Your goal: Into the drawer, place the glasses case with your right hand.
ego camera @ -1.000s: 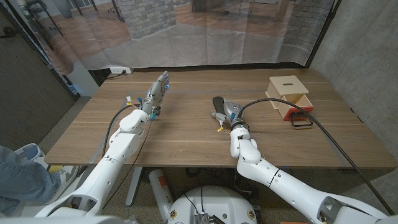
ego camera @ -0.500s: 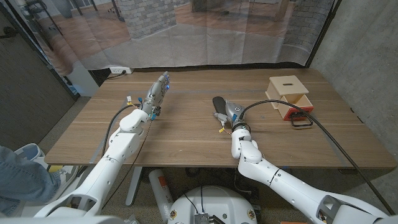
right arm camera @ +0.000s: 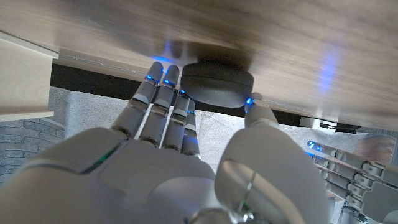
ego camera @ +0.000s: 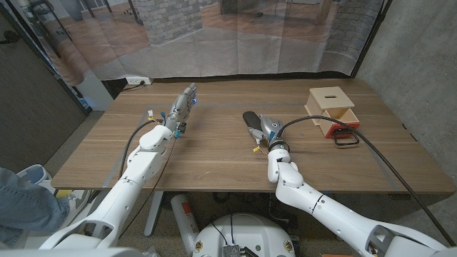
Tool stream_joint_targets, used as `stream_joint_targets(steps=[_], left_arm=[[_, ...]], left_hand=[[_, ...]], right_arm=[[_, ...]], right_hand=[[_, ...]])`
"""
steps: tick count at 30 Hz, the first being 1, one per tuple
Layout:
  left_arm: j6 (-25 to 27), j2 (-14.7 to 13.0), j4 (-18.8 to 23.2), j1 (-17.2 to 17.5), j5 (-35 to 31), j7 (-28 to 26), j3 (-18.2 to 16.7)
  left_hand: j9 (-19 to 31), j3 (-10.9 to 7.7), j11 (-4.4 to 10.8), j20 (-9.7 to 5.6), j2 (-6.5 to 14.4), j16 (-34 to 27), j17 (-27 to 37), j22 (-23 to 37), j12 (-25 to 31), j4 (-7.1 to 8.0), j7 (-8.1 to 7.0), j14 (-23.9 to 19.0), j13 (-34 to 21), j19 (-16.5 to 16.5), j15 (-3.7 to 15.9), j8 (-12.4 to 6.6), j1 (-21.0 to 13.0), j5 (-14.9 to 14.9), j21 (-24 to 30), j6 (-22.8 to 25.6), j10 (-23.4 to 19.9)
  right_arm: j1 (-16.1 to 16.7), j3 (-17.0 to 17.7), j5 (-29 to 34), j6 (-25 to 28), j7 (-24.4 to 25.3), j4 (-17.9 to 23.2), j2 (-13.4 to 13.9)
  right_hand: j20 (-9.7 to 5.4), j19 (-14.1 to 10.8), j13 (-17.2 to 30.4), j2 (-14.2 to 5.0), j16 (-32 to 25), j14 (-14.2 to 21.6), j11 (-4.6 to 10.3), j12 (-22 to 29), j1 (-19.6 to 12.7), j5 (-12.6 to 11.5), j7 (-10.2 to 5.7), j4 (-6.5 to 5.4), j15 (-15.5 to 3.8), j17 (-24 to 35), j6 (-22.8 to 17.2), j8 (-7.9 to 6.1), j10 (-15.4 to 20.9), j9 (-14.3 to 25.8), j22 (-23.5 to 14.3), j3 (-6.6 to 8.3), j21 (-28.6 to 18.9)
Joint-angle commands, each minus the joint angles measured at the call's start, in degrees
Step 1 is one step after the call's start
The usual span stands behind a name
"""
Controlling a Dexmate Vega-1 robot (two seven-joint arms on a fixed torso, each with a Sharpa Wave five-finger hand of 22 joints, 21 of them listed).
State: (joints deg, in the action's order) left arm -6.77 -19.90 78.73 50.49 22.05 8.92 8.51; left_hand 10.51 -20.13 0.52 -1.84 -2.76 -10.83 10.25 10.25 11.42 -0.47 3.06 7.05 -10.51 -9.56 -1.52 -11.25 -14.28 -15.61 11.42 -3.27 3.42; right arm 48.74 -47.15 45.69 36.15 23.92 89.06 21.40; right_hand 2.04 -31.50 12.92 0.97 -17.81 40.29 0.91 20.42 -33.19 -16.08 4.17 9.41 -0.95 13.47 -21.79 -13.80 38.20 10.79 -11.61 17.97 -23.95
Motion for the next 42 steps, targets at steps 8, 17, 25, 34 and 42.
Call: stream_joint_targets(steps=[8,17,25,34,42], left_arm=[[-0.25,0.41,-1.15,-0.68,-0.06,0.31,0.17],[-0.19,0.35,-0.9,-0.34,0.02,0.13,-0.05],[-0.04,0.34,-0.83,-0.31,-0.05,0.13,0.07],[-0.08,0.44,-0.67,-0.15,0.09,0.16,0.04],[-0.16,0.55,-0.54,-0.1,0.17,0.14,0.04]], left_hand=[[0.21,0.18,-0.03,0.03,0.51,-0.09,0.33,0.15,0.04,-0.03,-0.47,-0.24,-0.24,-3.32,-0.02,-0.03,-0.09,0.14,0.01,-0.24,0.3],[0.21,0.19,-0.19,0.02,0.62,-0.09,0.33,0.15,0.02,-0.04,-0.45,-0.27,-0.24,-3.32,-0.11,-0.04,-0.14,0.21,0.02,-0.24,0.41],[0.22,0.2,0.01,0.09,0.71,-0.09,0.33,0.15,0.07,-0.05,-0.47,-0.29,-0.24,-3.35,-0.05,-0.03,-0.19,0.27,0.02,-0.27,0.34],[0.22,0.23,0.02,0.26,0.8,-0.09,0.33,0.15,0.04,-0.06,-0.39,-0.31,-0.25,-3.44,-0.08,-0.03,-0.23,0.34,-0.01,-0.28,0.45],[0.22,0.26,-0.11,0.27,0.88,-0.07,0.33,0.15,0.05,-0.07,-0.4,-0.28,-0.25,-3.43,-0.09,-0.03,-0.27,0.41,0.0,-0.29,0.47]], right_arm=[[-0.22,0.01,-0.59,-2.25,2.78,-2.2,0.15],[-0.95,-0.67,-0.94,-1.94,1.7,-4.09,-0.18],[-1.48,-0.98,-1.32,-1.62,1.58,-5.27,-0.46],[-1.44,-0.91,-1.85,-2.15,2.86,-5.82,-0.42],[-1.17,-0.67,-2.08,-3.2,4.57,-5.97,-0.13]], right_hand=[[-1.17,-1.72,0.41,-0.21,-0.98,2.38,1.04,1.01,-3.08,0.59,-0.79,0.2,-1.28,0.4,-2.43,-0.72,2.32,0.25,-0.39,1.01,-0.92],[-1.35,-1.88,0.44,-0.19,-1.0,2.51,0.92,0.85,-3.56,0.77,-1.18,0.11,-1.49,0.47,-2.64,-0.62,2.12,0.26,-0.42,1.14,-1.03],[-1.38,-1.84,0.5,-0.27,-1.07,2.61,1.25,0.66,-5.08,0.88,-1.39,0.38,-1.8,0.59,-2.51,-0.33,1.96,0.28,-0.46,1.6,-1.08],[-2.63,-3.15,0.65,-1.17,-3.14,4.63,2.61,1.41,-10.71,1.13,-2.53,0.88,-3.71,1.95,-4.23,-0.43,4.95,0.34,-0.64,2.83,-1.87],[-4.12,-4.88,0.75,-1.47,-5.42,6.64,3.53,2.15,-13.86,1.59,-3.13,0.62,-5.95,3.48,-6.1,-0.68,7.83,0.38,-0.85,2.81,-2.89]])
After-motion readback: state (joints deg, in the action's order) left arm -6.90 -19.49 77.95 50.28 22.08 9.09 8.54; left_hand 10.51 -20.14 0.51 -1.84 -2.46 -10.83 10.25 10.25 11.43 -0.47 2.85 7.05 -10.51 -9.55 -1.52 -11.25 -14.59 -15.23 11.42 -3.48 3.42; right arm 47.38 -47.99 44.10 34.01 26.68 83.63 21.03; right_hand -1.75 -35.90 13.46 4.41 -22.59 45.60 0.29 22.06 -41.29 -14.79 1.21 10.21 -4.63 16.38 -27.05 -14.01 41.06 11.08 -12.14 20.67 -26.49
